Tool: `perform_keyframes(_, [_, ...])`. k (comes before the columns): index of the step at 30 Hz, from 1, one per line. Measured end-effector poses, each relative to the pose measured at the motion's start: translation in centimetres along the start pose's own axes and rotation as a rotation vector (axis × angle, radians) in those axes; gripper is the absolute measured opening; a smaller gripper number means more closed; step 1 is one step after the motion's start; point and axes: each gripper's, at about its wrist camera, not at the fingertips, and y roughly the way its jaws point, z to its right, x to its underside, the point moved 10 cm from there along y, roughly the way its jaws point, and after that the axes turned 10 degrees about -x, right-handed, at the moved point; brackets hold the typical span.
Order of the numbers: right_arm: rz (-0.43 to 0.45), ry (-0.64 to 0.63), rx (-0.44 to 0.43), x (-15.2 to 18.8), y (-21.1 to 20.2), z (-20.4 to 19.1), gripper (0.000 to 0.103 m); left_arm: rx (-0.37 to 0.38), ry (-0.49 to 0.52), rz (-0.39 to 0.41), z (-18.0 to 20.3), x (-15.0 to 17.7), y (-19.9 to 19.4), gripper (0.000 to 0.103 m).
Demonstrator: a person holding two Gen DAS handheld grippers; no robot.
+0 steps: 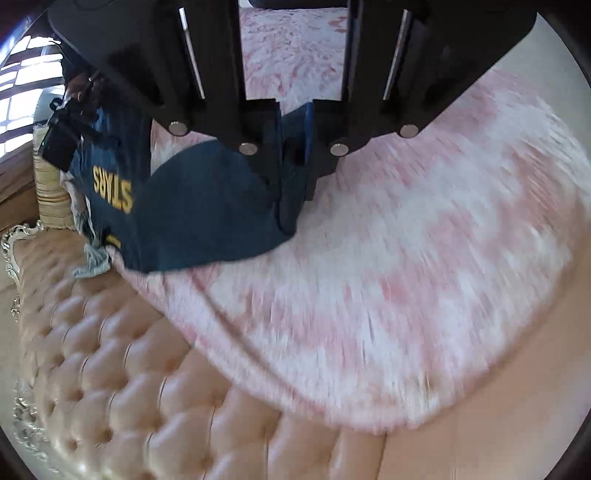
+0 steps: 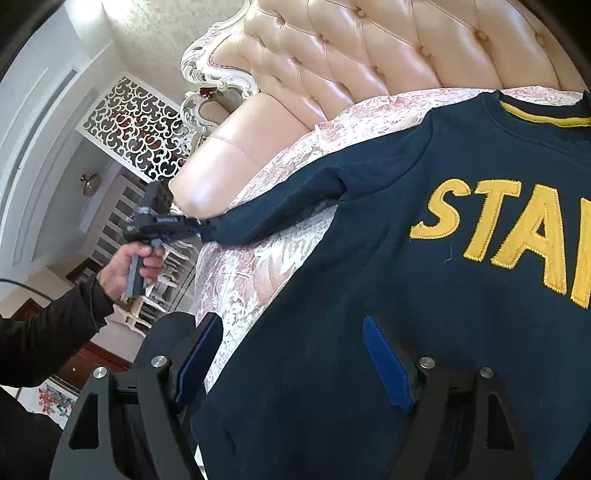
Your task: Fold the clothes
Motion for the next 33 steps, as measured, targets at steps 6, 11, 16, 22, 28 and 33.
perform_keyframes(6, [-0.001,-0.005,0.001,0.1,0.0,0.0,0.079,-0.077,-0.014,0.007,-2.8,-3.8,1.7,0.01])
perform_keyframes(11, [-0.001,-0.004,-0.002,0.1,0.0,0.0,0.079,-0.146,-0.06,-0.041,-4.1,-3.7,5.2,0.019])
perform_keyframes(16, [-0.003,-0.006,0.005,0.2,0.1,-0.1,0.079,-0.202,-0.173,0.024,-6.8,-4.2,3.3,0.051])
perform_keyframes(22, [0.003,0.007,0.007,0.1,0.0,-0.2,0.079,-0.152,-0.314,0.187,-7.3,-2.5,-2.5,0.051])
perform_keyframes(28, [0.202,0.153,-0.045,-1.6,-6.5,-2.0,0.079,0.245,-0.227,0.094,5.2,5.7,-3.8,0.051])
perform_keyframes(33, [0.481,0.274,0.08,2.5,-17.5,-5.7,0.079,0.548,-0.087,-0.099,16.2,16.0,-1.6,0.051])
